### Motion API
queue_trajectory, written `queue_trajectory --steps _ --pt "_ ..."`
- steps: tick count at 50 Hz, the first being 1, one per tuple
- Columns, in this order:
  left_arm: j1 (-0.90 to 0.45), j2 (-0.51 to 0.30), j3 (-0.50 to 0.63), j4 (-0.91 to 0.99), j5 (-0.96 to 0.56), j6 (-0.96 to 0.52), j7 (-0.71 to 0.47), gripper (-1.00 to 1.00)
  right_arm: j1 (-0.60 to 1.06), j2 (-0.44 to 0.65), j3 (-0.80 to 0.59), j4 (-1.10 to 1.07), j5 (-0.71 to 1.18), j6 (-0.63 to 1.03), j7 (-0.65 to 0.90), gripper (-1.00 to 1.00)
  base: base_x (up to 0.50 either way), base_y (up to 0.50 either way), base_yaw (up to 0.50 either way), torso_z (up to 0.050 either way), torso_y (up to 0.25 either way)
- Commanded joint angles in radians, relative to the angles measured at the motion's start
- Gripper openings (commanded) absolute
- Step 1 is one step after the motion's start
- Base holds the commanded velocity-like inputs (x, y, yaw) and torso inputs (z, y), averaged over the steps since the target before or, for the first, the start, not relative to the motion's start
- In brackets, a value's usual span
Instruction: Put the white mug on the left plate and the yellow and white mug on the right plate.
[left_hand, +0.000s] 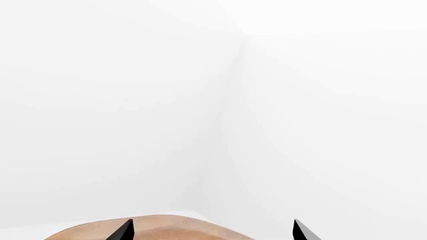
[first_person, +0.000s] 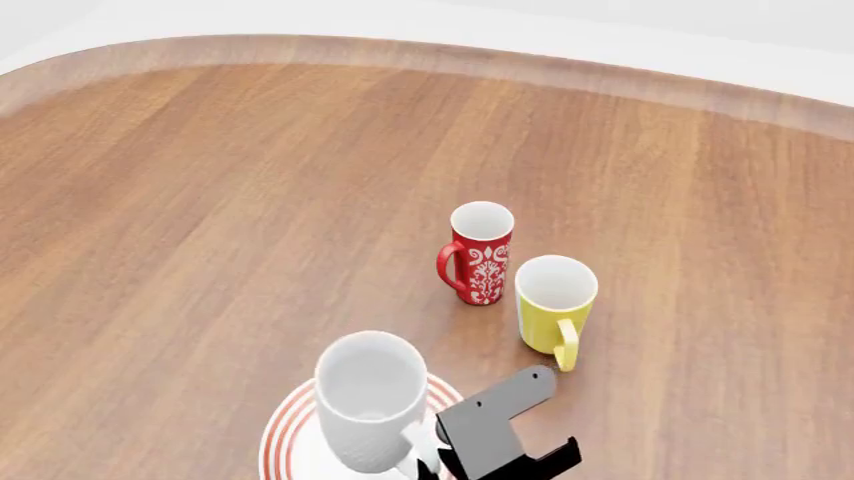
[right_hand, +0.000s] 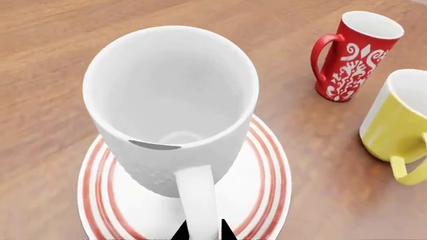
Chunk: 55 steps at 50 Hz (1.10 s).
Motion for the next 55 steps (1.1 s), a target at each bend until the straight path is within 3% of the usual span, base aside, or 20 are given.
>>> queue_trajectory --steps 1,24,25,35,48,55 --pt "0.001 -0.004 -0.001 0.0 -0.005 0.002 -0.002 1.0 0.022 -0.014 -0.014 0.044 -0.011 -0.011 -0.01 -1.0 0.0 0.0 0.0 0.0 0.0" --pt "0.011 -0.009 -0.01 0.003 -0.014 0.01 -0.005 1.0 0.037 -0.036 -0.019 0.12 -0.015 -0.043 -0.007 -1.0 0.0 0.0 0.0 0.0 0.0" --pt "0.011 -0.01 -0.011 0.004 -0.016 0.01 -0.006 1.0 0.038 -0.036 -0.02 0.123 -0.017 -0.044 -0.004 1.0 0.0 0.0 0.0 0.0 0.0" --pt "0.013 -0.01 -0.008 0.006 -0.014 0.012 -0.007 1.0 -0.01 -0.002 -0.006 0.038 0.002 -0.035 0.011 1.0 0.0 0.0 0.0 0.0 0.0" --pt "0.01 -0.012 -0.002 0.007 -0.012 0.011 -0.013 1.0 -0.201 0.15 0.096 -0.325 0.101 0.045 0.083 1.0 0.0 0.0 0.0 0.0 0.0" --pt "0.004 -0.012 0.006 0.0 -0.005 0.013 -0.011 1.0 -0.303 0.223 0.23 -0.607 0.199 0.057 0.155 1.0 0.0 0.0 0.0 0.0 0.0"
